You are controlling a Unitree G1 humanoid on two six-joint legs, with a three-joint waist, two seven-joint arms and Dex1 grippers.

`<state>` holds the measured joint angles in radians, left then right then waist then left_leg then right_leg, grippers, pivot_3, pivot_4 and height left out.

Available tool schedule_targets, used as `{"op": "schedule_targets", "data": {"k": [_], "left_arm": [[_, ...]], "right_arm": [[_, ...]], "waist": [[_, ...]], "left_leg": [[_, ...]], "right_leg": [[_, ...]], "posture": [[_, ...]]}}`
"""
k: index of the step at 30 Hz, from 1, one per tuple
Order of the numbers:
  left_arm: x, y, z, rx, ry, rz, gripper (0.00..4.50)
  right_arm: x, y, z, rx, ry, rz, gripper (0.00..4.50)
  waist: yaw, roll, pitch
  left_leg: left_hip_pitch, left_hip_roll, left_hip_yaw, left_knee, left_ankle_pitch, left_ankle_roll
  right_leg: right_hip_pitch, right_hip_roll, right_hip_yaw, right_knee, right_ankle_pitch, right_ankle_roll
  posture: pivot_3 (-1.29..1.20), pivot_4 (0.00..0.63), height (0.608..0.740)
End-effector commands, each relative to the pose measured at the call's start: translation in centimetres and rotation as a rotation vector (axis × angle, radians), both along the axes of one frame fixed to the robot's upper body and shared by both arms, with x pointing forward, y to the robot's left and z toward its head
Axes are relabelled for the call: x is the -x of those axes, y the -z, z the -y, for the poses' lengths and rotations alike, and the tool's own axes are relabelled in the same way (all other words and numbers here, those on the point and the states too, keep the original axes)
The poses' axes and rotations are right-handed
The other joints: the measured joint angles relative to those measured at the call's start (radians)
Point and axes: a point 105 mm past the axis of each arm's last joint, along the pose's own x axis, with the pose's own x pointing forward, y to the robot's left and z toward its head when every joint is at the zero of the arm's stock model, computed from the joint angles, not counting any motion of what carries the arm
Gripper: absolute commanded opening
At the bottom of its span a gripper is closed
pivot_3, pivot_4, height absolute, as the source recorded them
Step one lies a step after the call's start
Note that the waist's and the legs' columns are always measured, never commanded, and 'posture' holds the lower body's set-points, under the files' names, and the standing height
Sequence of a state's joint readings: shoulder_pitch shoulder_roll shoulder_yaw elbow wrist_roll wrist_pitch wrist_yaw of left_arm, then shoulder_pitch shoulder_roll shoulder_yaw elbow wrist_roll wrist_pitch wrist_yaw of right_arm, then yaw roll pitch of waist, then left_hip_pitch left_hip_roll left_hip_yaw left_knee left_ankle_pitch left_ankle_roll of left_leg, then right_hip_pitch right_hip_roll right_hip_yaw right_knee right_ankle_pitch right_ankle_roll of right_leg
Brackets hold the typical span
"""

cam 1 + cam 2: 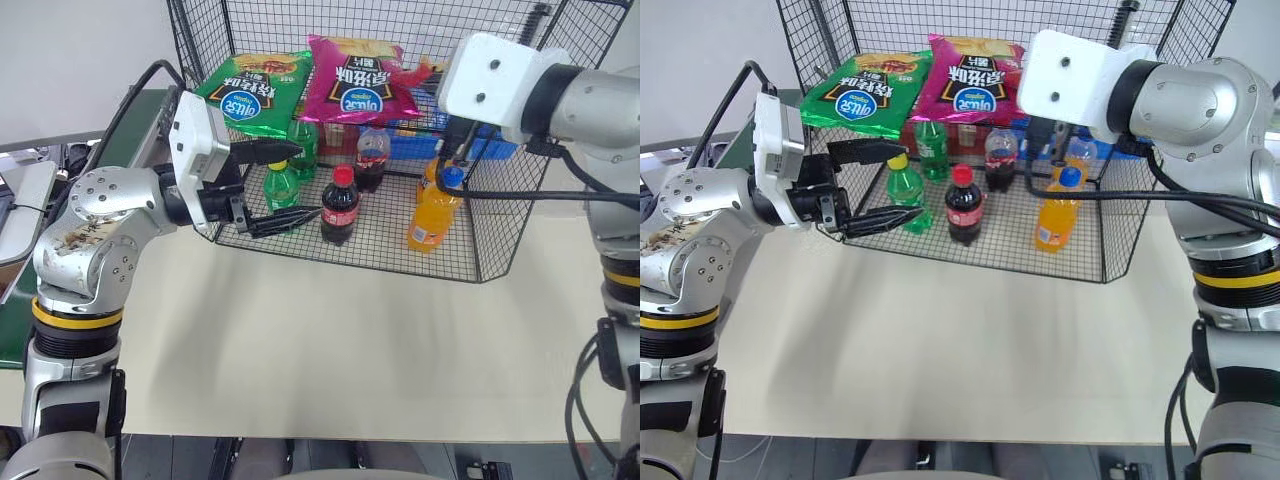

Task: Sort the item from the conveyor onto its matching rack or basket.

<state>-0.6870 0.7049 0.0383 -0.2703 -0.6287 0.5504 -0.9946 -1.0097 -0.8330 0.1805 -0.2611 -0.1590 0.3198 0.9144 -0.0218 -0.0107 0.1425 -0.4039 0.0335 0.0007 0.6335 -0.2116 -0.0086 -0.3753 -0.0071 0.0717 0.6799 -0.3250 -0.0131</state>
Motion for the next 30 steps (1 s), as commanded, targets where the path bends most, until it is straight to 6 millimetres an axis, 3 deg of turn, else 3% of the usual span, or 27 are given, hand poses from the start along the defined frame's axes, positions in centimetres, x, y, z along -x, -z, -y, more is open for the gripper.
{"op": "schedule_targets", "data": {"k": [1,6,10,15,21,27,30], "left_arm": [[0.3,-1.0,0.3,-0.003,0.019,0.040,4.50],[0.3,-1.0,0.5,-0.003,0.031,0.038,4.50],[0.4,-0.9,0.6,-0.005,0.034,0.038,4.50],[0.5,-0.9,0.6,-0.006,0.035,0.036,4.50],[0.5,-1.0,0.8,-0.004,0.045,0.039,4.50],[0.6,-0.9,0.8,-0.006,0.050,0.039,4.50],[0.6,-0.9,0.8,-0.006,0.053,0.037,4.50]], "right_arm": [[1.0,-0.8,0.7,0.004,-0.066,0.089,0.04],[0.4,-0.3,2.3,0.021,-0.140,0.147,0.04],[0.0,1.1,4.8,0.038,-0.201,0.143,0.04],[1.2,0.1,5.5,-0.024,-0.331,0.168,0.04],[0.2,0.8,8.4,-0.010,-0.270,0.140,0.04],[0.4,0.7,9.2,0.007,-0.234,0.142,0.04],[0.9,0.6,8.9,-0.002,-0.228,0.153,0.87]], "waist": [[0.004,0.000,0.000],[0.005,0.000,0.000],[0.003,0.000,0.000],[-0.008,0.000,0.000],[-0.013,0.000,0.000],[-0.015,0.000,0.000],[-0.014,0.000,0.000]], "left_leg": [[0.000,0.000,0.000,0.000,0.000,0.000],[0.000,-0.001,0.001,0.001,0.000,0.000],[0.001,0.000,0.001,0.001,0.000,0.000],[0.002,0.000,0.002,0.000,0.000,0.000],[0.004,0.000,0.002,0.000,0.000,0.000],[0.004,0.000,0.002,0.000,0.000,0.000],[0.004,0.000,0.002,0.000,0.000,0.000]], "right_leg": [[0.000,0.000,0.000,0.000,0.000,0.000],[0.001,-0.001,0.000,-0.001,0.000,0.000],[0.001,0.000,0.000,-0.002,0.000,0.000],[0.002,0.000,0.001,-0.002,0.000,0.000],[0.004,0.000,0.001,-0.002,0.000,0.000],[0.004,0.000,0.001,-0.002,0.000,0.000],[0.004,0.000,0.001,-0.002,0.000,0.000]], "posture": [[0.00,0.150,0.740],[0.00,0.150,0.740],[0.00,0.150,0.740],[0.00,0.150,0.740],[0.00,0.150,0.740],[0.00,0.150,0.740],[0.00,0.150,0.740]]}}
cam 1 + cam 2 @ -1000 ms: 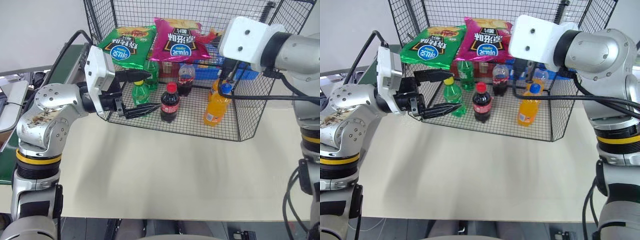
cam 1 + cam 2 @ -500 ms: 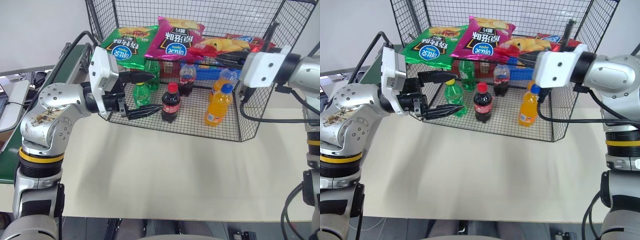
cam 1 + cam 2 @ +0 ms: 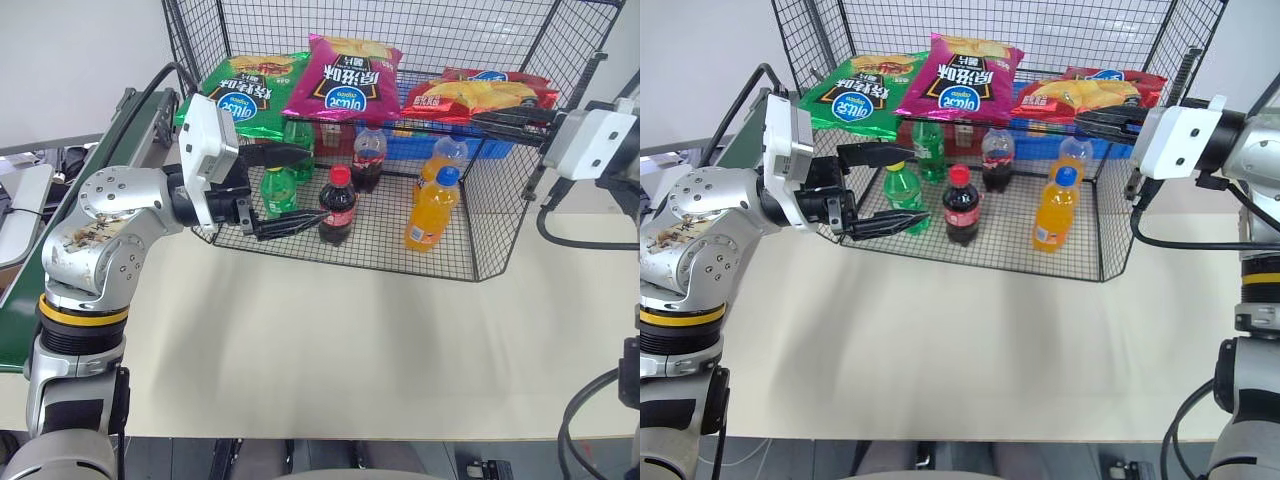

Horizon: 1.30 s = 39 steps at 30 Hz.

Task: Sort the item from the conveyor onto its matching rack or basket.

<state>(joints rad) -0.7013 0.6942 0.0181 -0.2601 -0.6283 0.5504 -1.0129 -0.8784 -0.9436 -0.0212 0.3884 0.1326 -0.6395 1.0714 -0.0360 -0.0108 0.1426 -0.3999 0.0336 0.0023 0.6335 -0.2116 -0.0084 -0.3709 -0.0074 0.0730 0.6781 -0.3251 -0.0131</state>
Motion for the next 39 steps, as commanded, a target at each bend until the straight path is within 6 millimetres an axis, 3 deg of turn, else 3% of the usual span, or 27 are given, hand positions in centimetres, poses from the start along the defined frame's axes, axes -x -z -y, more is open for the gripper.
{"op": "schedule_targets", "data": {"k": [1,10,13,18,26,31,39], "left_arm": [[0.5,-1.1,0.2,0.001,0.021,0.046,4.50],[0.5,-1.1,0.2,-0.004,0.027,0.046,4.50],[0.6,-1.1,0.3,-0.005,0.027,0.044,4.50],[0.5,-1.1,0.5,-0.006,0.031,0.045,4.50],[0.6,-1.1,0.4,-0.007,0.026,0.044,4.50],[0.6,-1.2,0.4,-0.009,0.022,0.046,4.50],[0.6,-1.2,0.3,-0.010,0.018,0.047,4.50]], "right_arm": [[1.3,-1.8,-0.4,-0.024,0.001,0.084,1.21],[1.9,-1.2,-4.9,0.000,0.151,0.090,4.39],[2.0,-1.6,-6.4,-0.009,0.221,0.078,4.46],[0.6,-1.2,-5.2,0.067,0.378,0.050,4.46],[-0.2,-1.6,-4.3,0.045,0.459,0.048,4.46],[-0.7,-1.6,-3.6,0.063,0.484,0.044,2.95],[-1.0,-1.5,-2.7,0.084,0.495,0.051,0.12]], "waist": [[0.000,0.000,0.000],[0.000,0.000,0.000],[0.002,0.000,0.000],[0.012,0.000,0.000],[0.017,0.000,0.000],[0.016,0.000,0.000],[0.015,0.000,0.000]], "left_leg": [[0.000,0.000,0.000,0.000,0.000,0.000],[0.000,0.000,0.000,0.000,0.000,0.000],[-0.001,0.000,-0.001,0.000,0.000,0.000],[-0.001,-0.001,-0.001,0.001,0.000,0.000],[-0.001,-0.001,0.000,0.000,0.000,0.000],[-0.001,-0.001,0.000,0.000,0.000,0.000],[-0.001,-0.001,0.000,0.000,0.000,0.000]], "right_leg": [[0.000,0.000,0.000,0.000,0.000,0.000],[0.000,0.000,0.000,0.001,0.000,0.000],[0.000,0.000,0.000,0.002,0.000,0.000],[-0.001,0.000,0.000,0.000,0.000,0.000],[-0.001,0.000,0.000,-0.001,0.000,0.000],[-0.001,0.000,0.000,-0.001,0.000,0.000],[-0.001,0.000,0.000,-0.001,0.000,0.000]], "posture": [[0.00,0.150,0.740],[0.00,0.150,0.740],[0.00,0.150,0.740],[0.00,0.150,0.740],[0.00,0.150,0.740],[0.00,0.150,0.740],[0.00,0.150,0.740]]}}
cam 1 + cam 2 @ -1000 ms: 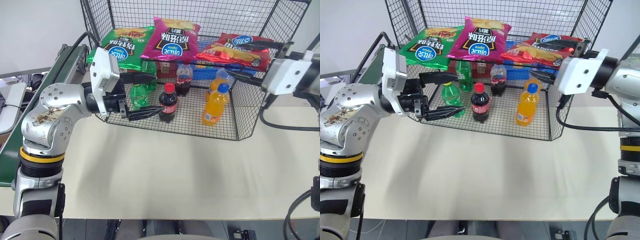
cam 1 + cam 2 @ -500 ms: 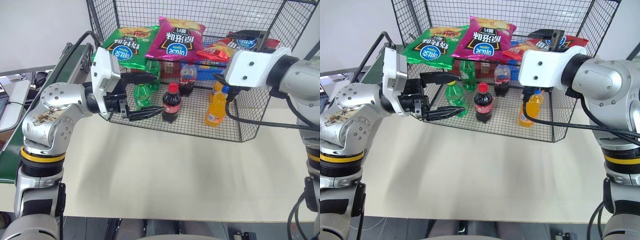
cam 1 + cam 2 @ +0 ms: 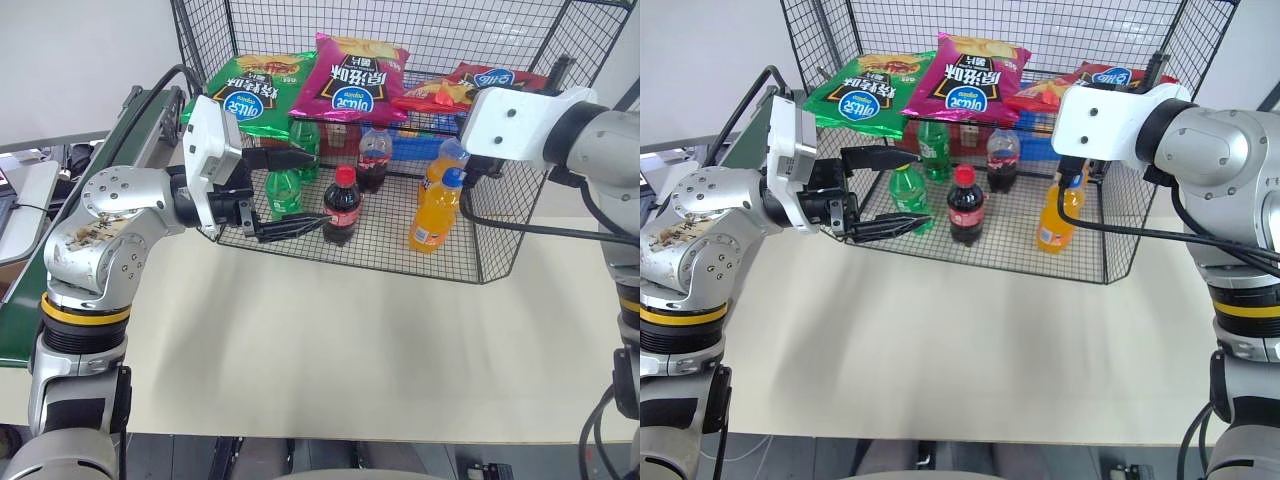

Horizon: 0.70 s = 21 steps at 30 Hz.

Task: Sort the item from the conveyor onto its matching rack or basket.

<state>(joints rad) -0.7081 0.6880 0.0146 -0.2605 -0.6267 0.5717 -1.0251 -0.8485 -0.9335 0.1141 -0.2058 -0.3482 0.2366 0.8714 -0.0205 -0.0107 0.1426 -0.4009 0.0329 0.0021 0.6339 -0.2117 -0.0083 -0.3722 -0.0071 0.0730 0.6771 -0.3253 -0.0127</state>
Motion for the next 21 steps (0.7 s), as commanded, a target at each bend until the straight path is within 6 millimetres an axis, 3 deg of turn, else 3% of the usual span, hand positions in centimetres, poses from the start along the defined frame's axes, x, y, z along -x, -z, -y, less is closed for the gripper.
{"op": "schedule_targets", "data": {"k": [1,8,16,21], "left_arm": [[0.5,-1.4,0.1,-0.002,0.004,0.064,4.50],[0.7,-1.3,0.1,0.002,0.022,0.054,4.50],[0.7,-1.5,0.4,0.021,0.030,0.056,4.50],[0.7,-1.4,0.5,0.022,0.034,0.054,4.50]], "right_arm": [[0.6,-1.4,0.0,0.018,-0.025,0.067,0.03],[1.9,-1.0,-0.9,0.048,-0.222,0.142,0.03],[1.3,0.1,4.1,0.049,-0.289,0.177,0.03],[1.4,-0.5,5.3,-0.028,-0.378,0.190,0.03]], "waist": [[-0.001,0.000,0.000],[-0.001,0.000,0.000],[0.002,0.000,0.000],[-0.013,0.000,0.000]], "left_leg": [[0.000,0.000,0.000,0.000,0.000,0.000],[0.000,0.000,0.000,0.000,0.000,0.000],[0.000,0.000,0.001,0.000,0.000,0.000],[0.001,0.000,0.002,-0.001,0.000,0.000]], "right_leg": [[0.000,0.000,0.000,0.000,0.000,0.000],[0.000,0.000,0.000,0.000,0.000,0.000],[0.000,0.000,0.000,-0.001,0.000,0.000],[0.001,0.000,0.002,-0.001,0.000,0.000]], "posture": [[0.00,0.150,0.740],[0.00,0.150,0.740],[0.00,0.150,0.740],[0.00,0.150,0.740]]}}
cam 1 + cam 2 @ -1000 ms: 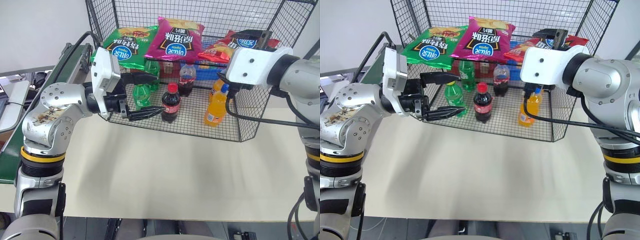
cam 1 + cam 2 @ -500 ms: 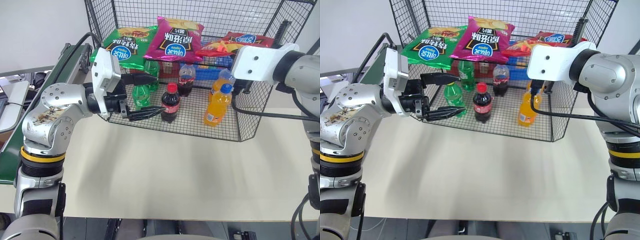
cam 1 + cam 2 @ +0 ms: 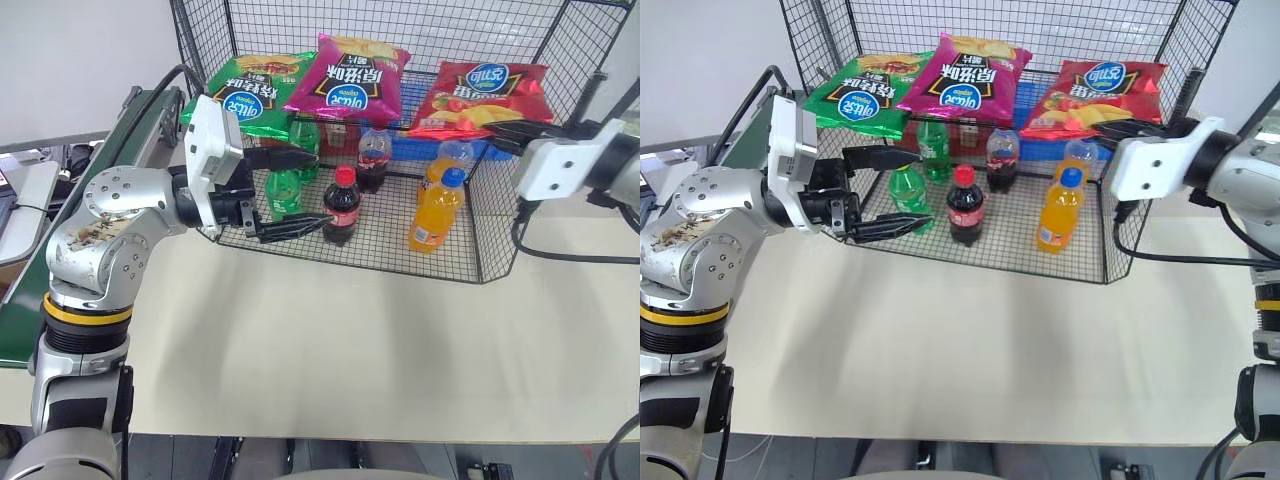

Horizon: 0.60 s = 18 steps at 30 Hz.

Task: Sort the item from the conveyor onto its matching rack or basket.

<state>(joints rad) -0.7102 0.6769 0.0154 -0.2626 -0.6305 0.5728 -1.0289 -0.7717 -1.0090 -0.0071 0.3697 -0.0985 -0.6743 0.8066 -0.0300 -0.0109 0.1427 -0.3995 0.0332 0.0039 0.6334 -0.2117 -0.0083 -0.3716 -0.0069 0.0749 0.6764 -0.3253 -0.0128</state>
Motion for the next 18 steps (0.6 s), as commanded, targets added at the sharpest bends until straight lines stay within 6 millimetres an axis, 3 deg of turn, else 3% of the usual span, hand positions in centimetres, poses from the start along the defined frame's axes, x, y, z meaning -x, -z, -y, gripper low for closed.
{"op": "schedule_targets", "data": {"k": [1,7,13,18], "left_arm": [[0.6,-1.4,0.3,0.014,0.020,0.054,4.50],[0.6,-1.5,0.4,0.015,0.027,0.057,4.50],[0.7,-1.5,0.4,0.014,0.026,0.059,4.50],[0.8,-1.4,0.3,0.013,0.018,0.059,4.50]], "right_arm": [[0.9,-2.7,0.5,-0.072,-0.083,0.084,0.03],[0.0,-3.2,0.9,-0.131,-0.134,0.080,0.03],[0.0,-3.2,-0.3,-0.135,-0.206,0.094,0.03],[-0.7,-2.6,-0.2,-0.107,-0.169,0.084,0.03]], "waist": [[-0.008,0.000,0.000],[-0.016,0.000,0.000],[-0.014,0.000,0.000],[-0.013,0.000,0.000]], "left_leg": [[0.000,0.000,0.000,0.000,0.000,0.000],[0.001,0.000,0.000,0.000,0.000,0.000],[0.001,0.000,0.000,0.000,0.000,0.000],[0.001,0.000,0.000,0.000,0.000,0.000]], "right_leg": [[0.000,0.000,0.000,0.000,0.000,0.000],[0.001,0.000,0.000,0.000,0.000,0.000],[0.001,0.000,0.000,0.000,0.000,0.000],[0.001,-0.001,0.000,0.001,0.000,0.000]], "posture": [[0.00,0.150,0.740],[0.00,0.150,0.740],[0.00,0.150,0.740],[0.00,0.150,0.740]]}}
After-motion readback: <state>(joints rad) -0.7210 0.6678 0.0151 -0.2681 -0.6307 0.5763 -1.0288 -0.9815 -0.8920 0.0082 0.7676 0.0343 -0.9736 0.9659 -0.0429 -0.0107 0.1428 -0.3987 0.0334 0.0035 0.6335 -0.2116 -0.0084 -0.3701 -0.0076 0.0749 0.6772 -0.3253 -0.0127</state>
